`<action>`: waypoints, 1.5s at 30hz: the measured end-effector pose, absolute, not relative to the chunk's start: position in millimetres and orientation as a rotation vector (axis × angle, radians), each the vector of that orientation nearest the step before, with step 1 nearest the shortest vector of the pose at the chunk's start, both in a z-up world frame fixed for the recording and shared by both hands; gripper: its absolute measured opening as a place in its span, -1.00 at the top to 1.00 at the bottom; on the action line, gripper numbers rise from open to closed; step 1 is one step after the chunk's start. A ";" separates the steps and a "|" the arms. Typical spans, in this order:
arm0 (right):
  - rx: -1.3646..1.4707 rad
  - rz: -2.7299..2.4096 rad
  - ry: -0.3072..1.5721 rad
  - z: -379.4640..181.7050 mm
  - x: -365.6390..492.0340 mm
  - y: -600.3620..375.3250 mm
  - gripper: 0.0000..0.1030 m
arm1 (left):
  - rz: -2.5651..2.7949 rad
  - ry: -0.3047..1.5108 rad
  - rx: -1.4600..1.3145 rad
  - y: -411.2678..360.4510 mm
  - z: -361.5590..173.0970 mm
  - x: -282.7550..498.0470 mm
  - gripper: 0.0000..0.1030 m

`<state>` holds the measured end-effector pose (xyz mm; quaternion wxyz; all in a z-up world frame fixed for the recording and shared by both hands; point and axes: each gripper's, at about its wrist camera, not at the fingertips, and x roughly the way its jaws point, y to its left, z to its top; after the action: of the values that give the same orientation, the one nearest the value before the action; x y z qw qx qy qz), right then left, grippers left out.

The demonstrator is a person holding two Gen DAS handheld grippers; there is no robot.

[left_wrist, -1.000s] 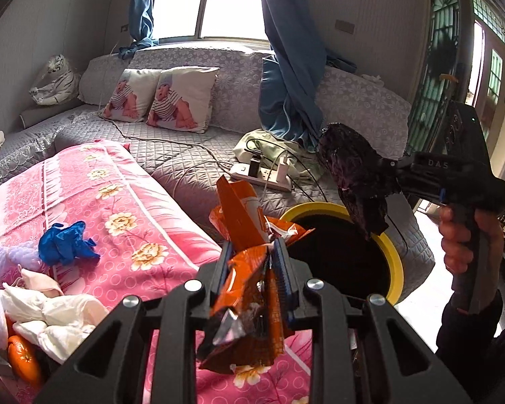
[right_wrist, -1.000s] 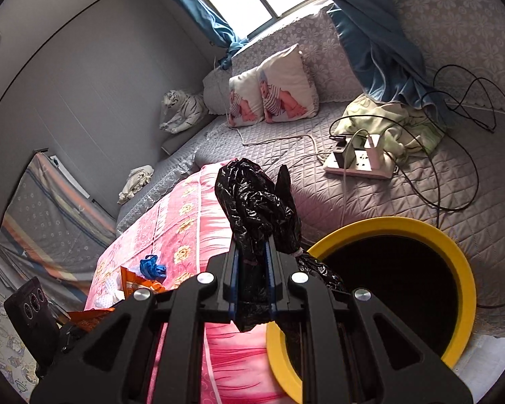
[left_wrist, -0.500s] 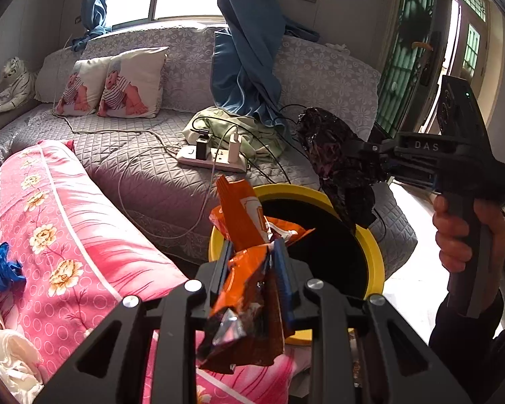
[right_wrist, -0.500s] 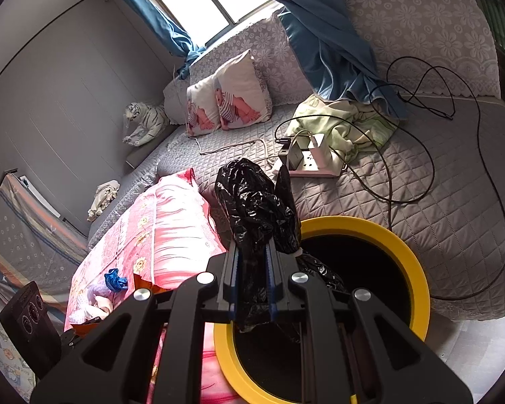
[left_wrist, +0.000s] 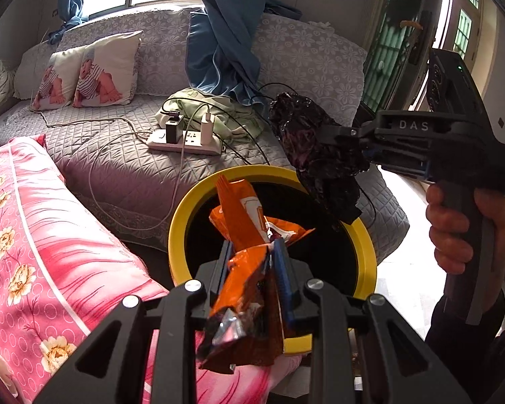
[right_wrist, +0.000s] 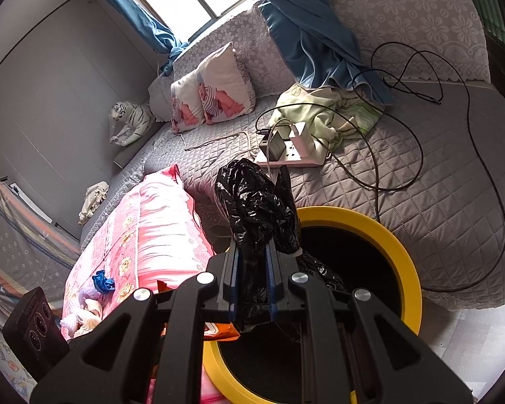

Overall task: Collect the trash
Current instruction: 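Carry the black bag and orange wrapper over the yellow-rimmed bin with both tools, then open both tools to drop the bag and wrapper into the bin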

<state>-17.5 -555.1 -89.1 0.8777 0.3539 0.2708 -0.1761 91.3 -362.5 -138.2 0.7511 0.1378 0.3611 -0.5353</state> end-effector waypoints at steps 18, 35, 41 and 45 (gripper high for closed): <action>0.794 -0.405 0.579 -105.0 -19.9 -566.8 0.19 | -1.135 0.812 0.270 -360.3 -141.5 94.3 -0.07; 0.655 -0.282 0.464 -72.2 -4.9 -525.9 -0.70 | -0.843 0.704 0.141 -277.3 -93.8 140.6 -0.84; 0.537 -0.183 0.419 -56.0 21.1 -480.4 -0.84 | -0.740 0.584 0.114 -219.8 -77.6 149.0 -0.84; 0.476 -0.102 0.437 -54.7 45.8 -446.1 -0.84 | -0.659 0.589 0.133 -181.7 -73.4 159.3 -0.84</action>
<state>45.8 -446.1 -54.7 0.9470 0.2337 0.2145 -0.0499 159.3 -181.7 -73.4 0.9018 0.0643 0.2850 -0.3185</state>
